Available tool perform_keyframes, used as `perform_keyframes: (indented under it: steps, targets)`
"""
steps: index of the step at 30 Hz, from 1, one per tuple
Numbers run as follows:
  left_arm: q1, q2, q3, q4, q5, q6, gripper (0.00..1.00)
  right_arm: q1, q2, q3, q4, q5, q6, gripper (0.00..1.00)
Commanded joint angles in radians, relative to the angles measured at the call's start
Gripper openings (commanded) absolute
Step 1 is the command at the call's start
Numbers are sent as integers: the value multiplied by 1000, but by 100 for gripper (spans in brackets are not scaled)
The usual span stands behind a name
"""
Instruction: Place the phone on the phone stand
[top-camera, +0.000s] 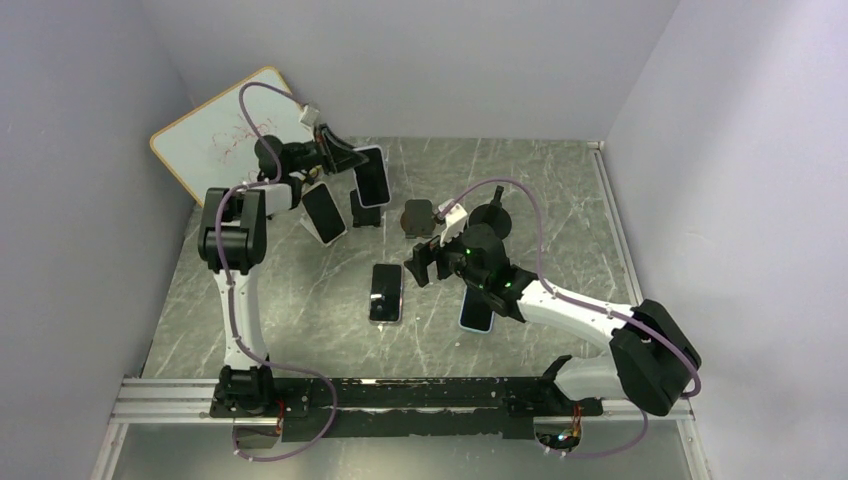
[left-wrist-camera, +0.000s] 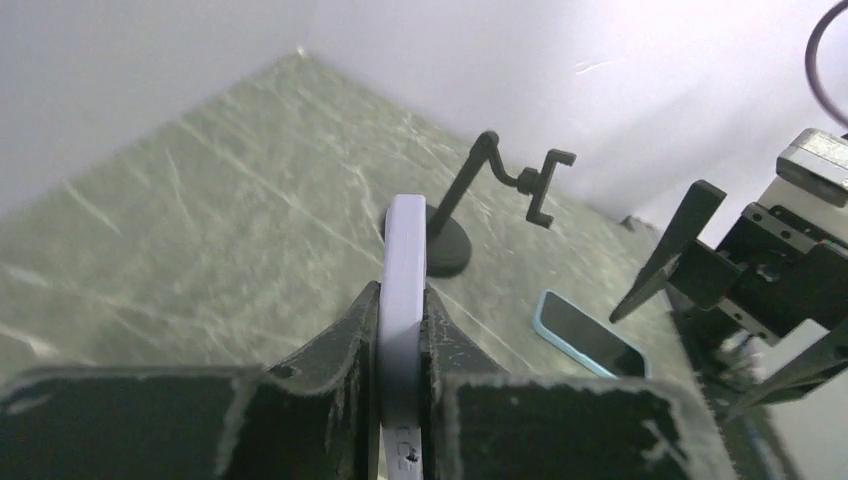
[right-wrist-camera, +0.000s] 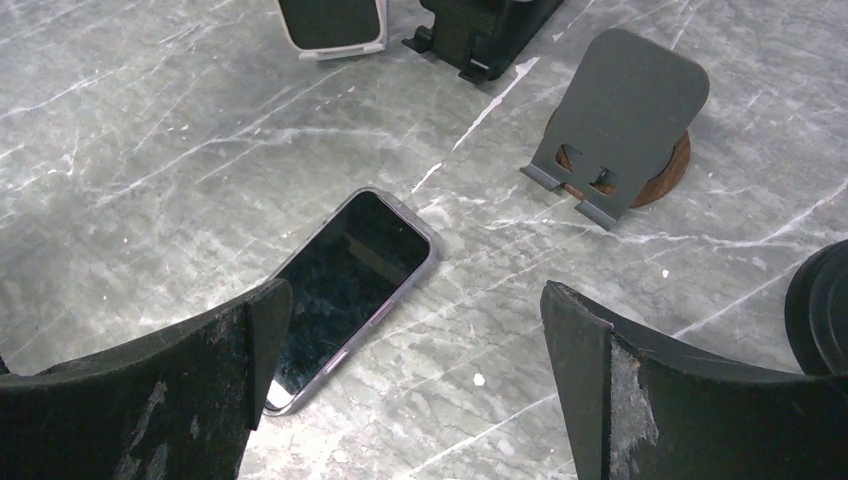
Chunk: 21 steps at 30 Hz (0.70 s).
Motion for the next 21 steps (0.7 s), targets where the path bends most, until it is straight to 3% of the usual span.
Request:
perform_keyframes:
  steps: [1, 6, 9, 16, 21]
  targets:
    - [36, 77, 42, 561, 43, -396, 5, -4, 7, 29, 3, 7, -16, 100]
    - [67, -25, -37, 171, 39, -23, 5, -4, 19, 27, 5, 8, -15, 100]
    - [76, -60, -51, 21, 28, 104, 5, -5, 34, 34, 8, 1, -17, 100]
    - [102, -35, -50, -7, 7, 125, 5, -5, 48, 38, 15, 2, -22, 100]
    - [92, 24, -47, 120, 0, 26, 5, -4, 52, 31, 18, 5, -19, 100]
